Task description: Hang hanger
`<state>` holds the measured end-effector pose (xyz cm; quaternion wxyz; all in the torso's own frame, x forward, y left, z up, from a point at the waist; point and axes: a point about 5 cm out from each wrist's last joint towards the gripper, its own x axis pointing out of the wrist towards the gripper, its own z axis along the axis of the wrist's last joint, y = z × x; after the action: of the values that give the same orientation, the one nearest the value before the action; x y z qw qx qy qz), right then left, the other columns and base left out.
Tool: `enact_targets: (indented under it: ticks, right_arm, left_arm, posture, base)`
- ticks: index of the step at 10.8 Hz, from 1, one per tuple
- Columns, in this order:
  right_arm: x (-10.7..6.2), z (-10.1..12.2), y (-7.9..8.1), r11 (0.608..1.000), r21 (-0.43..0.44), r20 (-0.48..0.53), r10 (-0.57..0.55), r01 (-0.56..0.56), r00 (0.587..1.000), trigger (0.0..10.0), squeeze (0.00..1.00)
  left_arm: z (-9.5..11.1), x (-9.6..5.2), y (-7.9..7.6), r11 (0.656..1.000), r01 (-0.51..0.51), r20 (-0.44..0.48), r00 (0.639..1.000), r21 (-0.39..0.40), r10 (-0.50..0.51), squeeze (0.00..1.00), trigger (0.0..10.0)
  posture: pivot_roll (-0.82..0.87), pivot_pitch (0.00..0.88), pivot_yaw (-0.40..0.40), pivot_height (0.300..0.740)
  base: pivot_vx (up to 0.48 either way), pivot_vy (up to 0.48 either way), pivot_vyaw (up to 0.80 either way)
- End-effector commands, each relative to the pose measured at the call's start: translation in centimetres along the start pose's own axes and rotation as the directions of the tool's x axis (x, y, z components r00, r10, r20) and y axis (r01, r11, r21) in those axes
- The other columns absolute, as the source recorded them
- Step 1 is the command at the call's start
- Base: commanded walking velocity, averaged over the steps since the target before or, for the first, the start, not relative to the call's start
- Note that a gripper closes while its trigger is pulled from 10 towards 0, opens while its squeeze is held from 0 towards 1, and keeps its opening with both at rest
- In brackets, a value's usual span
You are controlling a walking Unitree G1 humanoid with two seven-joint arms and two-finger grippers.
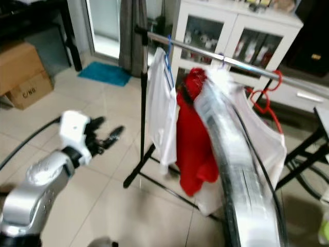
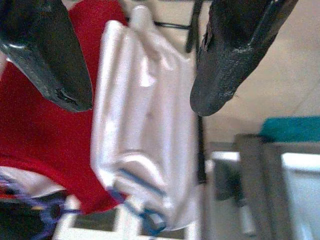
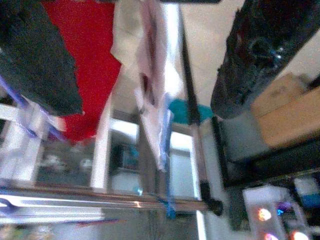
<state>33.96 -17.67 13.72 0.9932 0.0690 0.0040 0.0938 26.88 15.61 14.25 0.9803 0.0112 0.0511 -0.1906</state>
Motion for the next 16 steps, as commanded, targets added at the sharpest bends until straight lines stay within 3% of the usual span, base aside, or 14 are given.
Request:
enact_targets:
  ticks: [1, 2, 3, 4, 5, 7, 8, 11, 14, 15, 16]
  right_arm:
    - [-1.1, 2.0, 0.1, 0.999, -0.028, 0.102, -0.016, 0.019, 0.995, 10.0, 0.00]
    - [-2.8, 1.5, -0.1, 0.997, -0.038, 0.129, -0.056, 0.061, 0.990, 10.0, 0.00]
    - [-6.0, -0.3, 0.3, 0.990, -0.078, 0.096, -0.107, 0.115, 0.990, 10.0, 0.00]
    - [-7.7, -1.7, 1.2, 0.988, -0.101, 0.010, -0.120, 0.120, 0.993, 10.0, 0.00]
    - [-7.8, -2.0, 1.3, 0.984, -0.137, -0.025, -0.121, 0.116, 0.992, 10.0, 0.00]
    - [-7.4, -1.9, 1.1, 0.981, -0.125, -0.024, -0.151, 0.147, 0.988, 10.0, 0.00]
    - [-6.9, -1.8, 1.9, 0.983, -0.149, -0.038, -0.114, 0.107, 0.993, 10.0, 0.00]
    - [-6.2, -2.1, 2.1, 0.981, -0.165, -0.075, -0.111, 0.097, 0.991, 10.0, 0.00]
    - [-6.1, -0.5, 1.7, 0.981, -0.113, 0.035, -0.155, 0.158, 0.987, 10.0, 0.00]
    - [-6.6, 1.3, 1.4, 0.982, -0.049, 0.141, -0.176, 0.185, 0.974, 10.0, 0.00]
    - [-7.9, 3.5, 0.8, 0.982, 0.004, 0.292, -0.180, 0.187, 0.939, 10.0, 0.00]
  left_arm:
    - [0.2, 0.2, 0.0, 0.999, -0.032, 0.016, 0.999, 0.007, 0.032, 0.00, 10.0]
    - [0.2, 0.2, 0.2, 0.998, -0.060, 0.016, 0.998, -0.010, 0.060, 0.00, 10.0]
    - [0.5, 0.4, 0.3, 0.996, -0.085, 0.065, 0.994, -0.020, 0.086, 0.00, 10.0]
    - [0.3, 0.3, -0.2, 0.999, -0.049, 0.076, 0.996, -0.010, 0.050, 0.00, 10.0]
    - [0.0, 0.1, -0.5, 1.000, -0.031, 0.065, 0.997, -0.002, 0.031, 0.00, 10.0]
    - [-0.8, -0.4, -0.6, 0.999, -0.038, 0.047, 0.998, 0.013, 0.037, 0.00, 10.0]
    - [-1.1, -0.5, -0.6, 0.999, -0.047, 0.047, 0.998, 0.006, 0.047, 0.00, 10.0]
    - [-1.2, -0.7, -0.7, 0.998, -0.057, 0.052, 0.997, 0.016, 0.056, 0.00, 10.0]
    - [-1.1, -0.6, -0.7, 0.998, -0.054, 0.053, 0.997, 0.044, 0.051, 0.00, 10.0]
    - [-0.7, -0.3, -0.9, 0.998, -0.031, 0.074, 0.997, 0.061, 0.026, 0.00, 10.0]
    - [0.8, 0.1, -1.2, 0.997, 0.024, 0.164, 0.986, 0.068, -0.035, 0.00, 10.0]
  posture:
    - [0.00, 0.000, -0.037, 0.740]
    - [-0.01, 0.000, -0.029, 0.740]
    - [-0.02, 0.000, -0.015, 0.740]
    - [-0.02, 0.000, -0.013, 0.740]
    - [-0.02, 0.000, -0.014, 0.740]
    - [-0.01, 0.000, -0.021, 0.740]
    - [0.00, 0.000, -0.029, 0.740]
    - [0.02, 0.000, -0.052, 0.740]
    - [0.02, 0.000, -0.051, 0.740]
    - [0.02, 0.000, -0.049, 0.740]
    - [0.01, 0.000, -0.046, 0.740]
  base:
    - [0.000, 0.000, 0.00]
    - [0.000, 0.000, 0.00]
    - [0.000, 0.000, 0.00]
    - [0.277, 0.000, 0.00]
    - [0.375, 0.000, 0.00]
    - [0.414, 0.000, 0.00]
    - [0.431, 0.000, 0.00]
    - [0.456, 0.000, 0.72]
    - [0.466, 0.000, 0.21]
    - [0.442, 0.000, 0.00]
    - [0.000, 0.000, 0.00]
